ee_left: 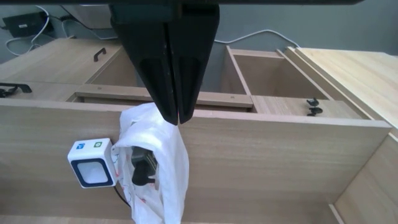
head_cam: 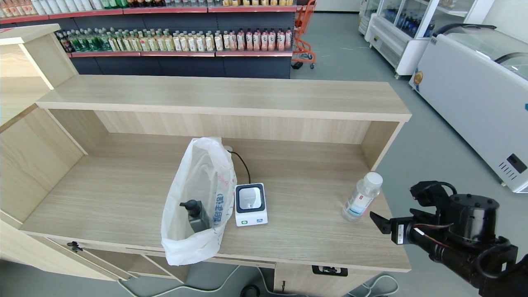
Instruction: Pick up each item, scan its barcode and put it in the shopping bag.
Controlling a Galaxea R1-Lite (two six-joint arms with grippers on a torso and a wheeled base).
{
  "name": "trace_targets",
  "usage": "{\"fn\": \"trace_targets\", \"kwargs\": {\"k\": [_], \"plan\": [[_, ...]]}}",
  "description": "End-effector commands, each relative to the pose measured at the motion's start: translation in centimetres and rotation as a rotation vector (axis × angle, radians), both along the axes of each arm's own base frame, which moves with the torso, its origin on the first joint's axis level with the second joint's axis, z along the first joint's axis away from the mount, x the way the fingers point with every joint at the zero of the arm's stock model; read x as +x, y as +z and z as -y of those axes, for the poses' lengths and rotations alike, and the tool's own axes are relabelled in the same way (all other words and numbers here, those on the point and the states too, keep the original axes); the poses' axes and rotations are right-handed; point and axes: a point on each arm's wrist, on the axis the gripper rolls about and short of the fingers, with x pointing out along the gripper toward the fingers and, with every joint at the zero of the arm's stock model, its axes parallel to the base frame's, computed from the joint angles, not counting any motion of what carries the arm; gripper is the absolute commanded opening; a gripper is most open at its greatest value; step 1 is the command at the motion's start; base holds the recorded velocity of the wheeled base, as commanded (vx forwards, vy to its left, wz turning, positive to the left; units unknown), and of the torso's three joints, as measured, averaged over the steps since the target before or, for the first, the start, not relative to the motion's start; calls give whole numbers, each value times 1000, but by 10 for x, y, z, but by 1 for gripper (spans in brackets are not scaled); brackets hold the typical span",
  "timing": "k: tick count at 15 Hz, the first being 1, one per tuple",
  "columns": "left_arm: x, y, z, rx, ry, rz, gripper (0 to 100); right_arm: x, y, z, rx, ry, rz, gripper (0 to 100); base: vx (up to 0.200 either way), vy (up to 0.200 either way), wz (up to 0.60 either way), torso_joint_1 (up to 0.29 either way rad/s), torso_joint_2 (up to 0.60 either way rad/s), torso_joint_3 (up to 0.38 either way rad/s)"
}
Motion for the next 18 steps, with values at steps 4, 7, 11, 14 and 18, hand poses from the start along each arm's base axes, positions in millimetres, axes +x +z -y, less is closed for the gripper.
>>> {"fn": "trace_targets", "kwargs": {"k": [4, 7, 11, 14, 18], "plan": [[0, 0, 0, 0, 0, 0, 0, 11, -12, -3, -5, 4, -22, 100, 0, 0, 0, 0, 0, 0], [0, 0, 0, 0, -1, 0, 0, 12, -12, -3, -4, 5, -11, 100, 0, 0, 0, 0, 0, 0], [0, 0, 0, 0, 0, 1, 0, 1, 1, -10, 16, 44, 22, 100, 0, 0, 0, 0, 0, 0], [0, 0, 0, 0, -1, -2, 0, -26, 37, -12, 45, 84, 86, 100, 0, 0, 0, 0, 0, 0], [0, 0, 0, 0, 0, 0, 0, -83, 49, 6, 51, 128, -2, 100, 0, 0, 0, 0, 0, 0]]}}
